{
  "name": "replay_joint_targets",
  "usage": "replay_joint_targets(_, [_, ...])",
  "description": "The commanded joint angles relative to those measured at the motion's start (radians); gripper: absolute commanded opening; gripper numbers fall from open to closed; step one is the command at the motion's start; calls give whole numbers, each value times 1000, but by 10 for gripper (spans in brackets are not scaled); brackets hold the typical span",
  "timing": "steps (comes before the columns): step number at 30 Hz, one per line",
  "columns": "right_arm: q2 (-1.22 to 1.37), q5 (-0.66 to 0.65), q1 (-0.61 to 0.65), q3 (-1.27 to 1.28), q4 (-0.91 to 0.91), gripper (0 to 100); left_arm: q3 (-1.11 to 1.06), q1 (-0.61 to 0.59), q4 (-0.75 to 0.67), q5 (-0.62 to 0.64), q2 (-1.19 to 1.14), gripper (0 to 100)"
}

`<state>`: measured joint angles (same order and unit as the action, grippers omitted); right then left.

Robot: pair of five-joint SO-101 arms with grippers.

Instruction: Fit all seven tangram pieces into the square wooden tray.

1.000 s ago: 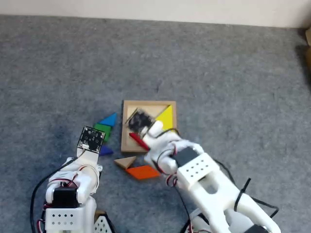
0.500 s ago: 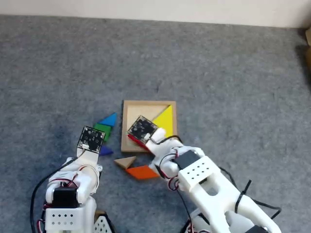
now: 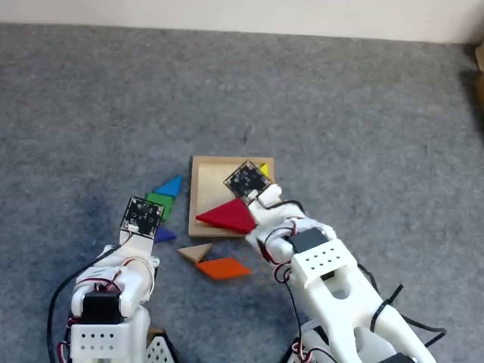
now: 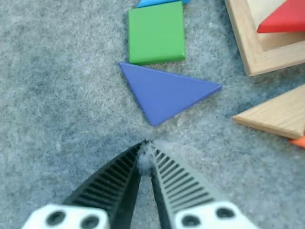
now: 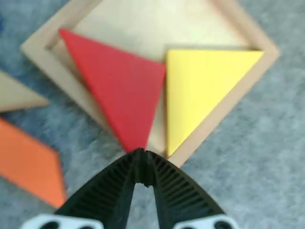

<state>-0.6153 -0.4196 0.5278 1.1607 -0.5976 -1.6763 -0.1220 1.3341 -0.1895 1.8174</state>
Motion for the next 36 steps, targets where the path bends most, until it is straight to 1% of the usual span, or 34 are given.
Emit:
replay_joint_targets(1, [-41, 9, -22, -2, 73, 5, -19, -8, 6, 6, 2, 7])
replay_joint_targets(5, [-42, 11, -48, -10, 119, 5, -19, -8, 6, 6, 2, 7])
replay_joint_targets(8, [-53, 14, -51, -12, 77, 5, -19, -8, 6, 6, 2, 7])
replay_joint_targets(12, [-53, 91, 33, -15, 1, 5, -19, -8, 6, 6, 2, 7])
replay_joint_targets(15, [-42, 100, 94, -7, -2, 5, -19, -8, 6, 6, 2, 7])
replay_joint_targets(17, [-42, 101, 108, -5, -1, 5, -19, -8, 6, 6, 2, 7])
replay_joint_targets(22, [-41, 95, 74, -4, 7, 6, -19, -8, 6, 6, 2, 7])
replay_joint_targets(28, [-39, 95, 39, 79, 133, 8, -19, -8, 6, 6, 2, 7])
replay_joint_targets(33, [-38, 95, 35, 85, 134, 8, -19, -8, 6, 6, 2, 7])
replay_joint_targets(36, [21, 95, 35, 84, 134, 9, -19, -8, 6, 6, 2, 7])
